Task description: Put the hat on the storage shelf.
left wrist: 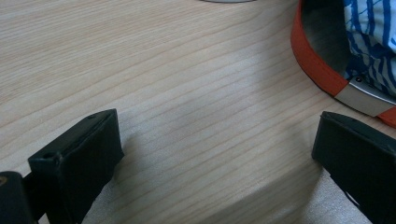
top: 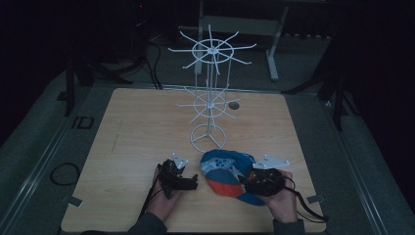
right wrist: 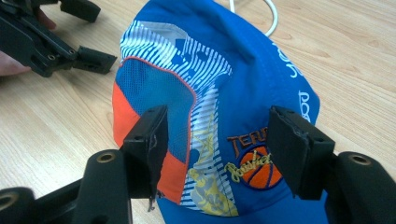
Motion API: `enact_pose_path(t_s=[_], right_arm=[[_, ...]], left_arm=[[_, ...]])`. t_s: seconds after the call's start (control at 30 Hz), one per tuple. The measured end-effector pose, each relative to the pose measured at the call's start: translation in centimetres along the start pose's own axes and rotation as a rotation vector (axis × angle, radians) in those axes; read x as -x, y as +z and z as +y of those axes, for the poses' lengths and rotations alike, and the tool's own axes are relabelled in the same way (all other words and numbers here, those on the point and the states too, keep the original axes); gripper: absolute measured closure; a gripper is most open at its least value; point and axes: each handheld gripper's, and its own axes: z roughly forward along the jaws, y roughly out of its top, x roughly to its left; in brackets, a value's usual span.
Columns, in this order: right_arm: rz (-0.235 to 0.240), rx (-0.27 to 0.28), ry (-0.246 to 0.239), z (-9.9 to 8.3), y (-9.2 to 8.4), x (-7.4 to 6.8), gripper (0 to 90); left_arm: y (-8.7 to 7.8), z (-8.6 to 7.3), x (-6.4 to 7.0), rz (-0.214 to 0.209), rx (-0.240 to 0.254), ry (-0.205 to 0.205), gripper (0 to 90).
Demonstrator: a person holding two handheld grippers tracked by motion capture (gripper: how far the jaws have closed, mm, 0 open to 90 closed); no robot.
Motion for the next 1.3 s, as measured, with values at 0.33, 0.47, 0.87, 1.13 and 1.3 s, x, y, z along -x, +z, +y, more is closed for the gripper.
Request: enact_pose_path(t_s=[0.33, 0.47, 0.87, 1.13, 1.3], right_arm=[[-0.002, -0.002, -0.041, 1.4, -0.5, 0.6, 39.6], [0.017, -0.012, -0.059, 2.4, -0.3, 1.1, 39.3], [0.073, -0.040, -0.073, 4.1, 0.7, 3.5, 36.4], [0.118, -0.085, -0.104, 5.1, 1.9, 4.3, 33.0], [0.140, -0.128, -0.129, 5.6, 2.7, 4.6, 31.8]], left_arm=[[0.0, 0.0, 0.0, 0.000, -0.001, 0.001, 1.9], [0.0, 0.0, 0.0, -0.001, -0.002, 0.000, 1.9], [0.0, 0.0, 0.0, 0.002, -0.001, -0.002, 1.9], [-0.1, -0.1, 0.1, 0.002, -0.002, -0.004, 1.9], [-0.1, -0.1, 0.0, 0.003, -0.003, -0.002, 1.9]])
